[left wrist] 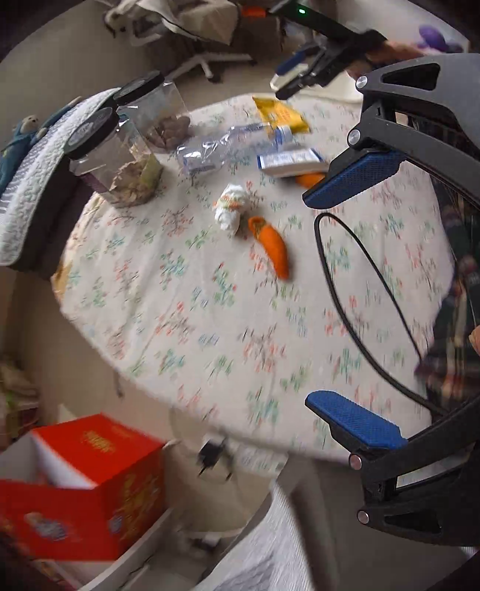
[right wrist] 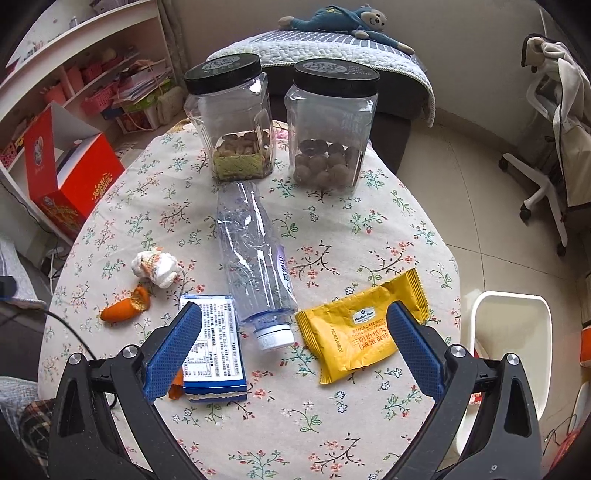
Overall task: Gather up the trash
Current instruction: 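Grasp the orange peel with the left tool while the right tool grasps the blue-white box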
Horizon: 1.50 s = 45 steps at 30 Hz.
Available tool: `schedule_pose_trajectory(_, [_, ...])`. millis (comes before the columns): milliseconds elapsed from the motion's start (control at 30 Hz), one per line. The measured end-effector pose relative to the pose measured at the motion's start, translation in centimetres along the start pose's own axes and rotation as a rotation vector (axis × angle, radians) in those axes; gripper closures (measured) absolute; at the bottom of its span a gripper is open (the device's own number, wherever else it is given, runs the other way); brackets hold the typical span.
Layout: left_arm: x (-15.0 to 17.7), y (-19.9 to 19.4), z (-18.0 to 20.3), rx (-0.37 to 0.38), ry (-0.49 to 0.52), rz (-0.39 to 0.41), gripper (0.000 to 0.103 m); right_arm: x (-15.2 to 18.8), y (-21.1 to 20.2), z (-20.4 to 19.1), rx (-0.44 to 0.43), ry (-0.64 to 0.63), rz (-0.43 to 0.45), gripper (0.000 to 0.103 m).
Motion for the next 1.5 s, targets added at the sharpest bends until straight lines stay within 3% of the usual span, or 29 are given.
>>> schedule_pose_trajectory(100, [2.0, -10.6, -2.2, -0.352, 0.05, 0.183, 0.007, 0.2, -0.6, -0.7, -0.01, -0.023, 0.007, 0.007])
schedule_pose_trajectory(167, [3.6, -18.5, -2.7, -0.524, 0.056, 0.309, 0.007, 0.2, -1.0, -1.0, -0.025, -0.026, 0.013, 0.007])
schedule_pose_trajectory(300, [8.6, -31.1, -3.2, -0.694, 0.025, 0.459, 0.007, 0.6, -1.5, -1.0, -0.032, -0.035, 0.023, 0.007])
schedule_pose_trajectory(433, [14.1, -35.4, -1.7, -0.746, 0.117, 0.443, 0.007, 1.0, -1.2, 0.1, -0.025, -0.016, 0.007, 0.007])
schedule_pose_trajectory(533, [15.4, -31.6, 0.5, -0.604, 0.236, 0.38, 0.007, 1.4, -0.9, 1.3, -0.03, 0.019, -0.007, 0.007])
schedule_pose_trajectory(600, [14.5, -25.4, 2.5, -0.501, 0.336, 0.303, 0.007, 1.7, -0.9, 2.1, -0.043, 0.041, -0.013, 0.007])
schedule_pose_trajectory(700, [10.4, -12.8, 4.4, -0.389, 0.435, 0.145, 0.007, 2.2, -0.8, 3.1, -0.058, 0.071, -0.021, 0.007])
schedule_pose_trajectory(800, [5.2, 0.3, 6.0, -0.335, 0.466, -0.001, 0.007, 2.6, -0.4, 4.0, -0.084, 0.109, -0.046, 0.007])
schedule_pose_trajectory(933, [0.6, 12.1, 8.3, -0.283, 0.466, -0.109, 0.012, 3.5, 1.2, 4.7, -0.191, 0.155, -0.139, 0.007])
schedule_pose_trajectory(1033, [-1.9, 15.7, 10.4, -0.255, 0.505, -0.104, 0.013, 4.0, 2.1, 3.9, -0.212, 0.128, -0.182, 0.007])
schedule_pose_trajectory(1167, [-4.1, 17.4, 12.3, -0.226, 0.552, -0.08, 0.014, 4.0, 2.9, 2.0, -0.229, 0.065, -0.212, 0.007])
schedule_pose_trajectory(1233, [-4.9, 18.1, 12.7, -0.203, 0.557, -0.09, 0.021, 3.9, 3.5, 0.9, -0.229, 0.034, -0.228, 0.007])
schedule_pose_trajectory(1300, [-5.0, 18.9, 12.6, -0.168, 0.553, -0.128, 0.037, 3.8, 4.3, -0.2, -0.236, 0.01, -0.254, 0.007])
schedule_pose_trajectory(1367, [-4.7, 18.5, 12.3, -0.142, 0.549, -0.109, 0.05, 3.7, 5.2, -1.4, -0.236, -0.01, -0.279, 0.007])
schedule_pose_trajectory(1400, [-4.6, 18.2, 11.9, -0.137, 0.535, -0.103, 0.066, 3.7, 5.8, -2.0, -0.226, -0.021, -0.291, 0.007])
schedule_pose_trajectory(1467, [-4.6, 17.6, 10.8, -0.066, 0.447, -0.111, 0.08, 3.6, 6.9, -3.1, -0.215, -0.033, -0.317, 0.007])
schedule_pose_trajectory(1500, [-4.6, 17.2, 10.1, -0.012, 0.387, -0.112, 0.082, 3.6, 7.6, -3.6, -0.215, -0.033, -0.331, 0.007])
Point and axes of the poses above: each gripper's, at about its wrist camera, not at the fingertips, and y roughly the way its jaws point, z to its right, x to its underside, the point moved 3 cm from there along y, roughly the way its jaws point, and after that the axes turned 15 degrees about -z, right-handed, at the moved point
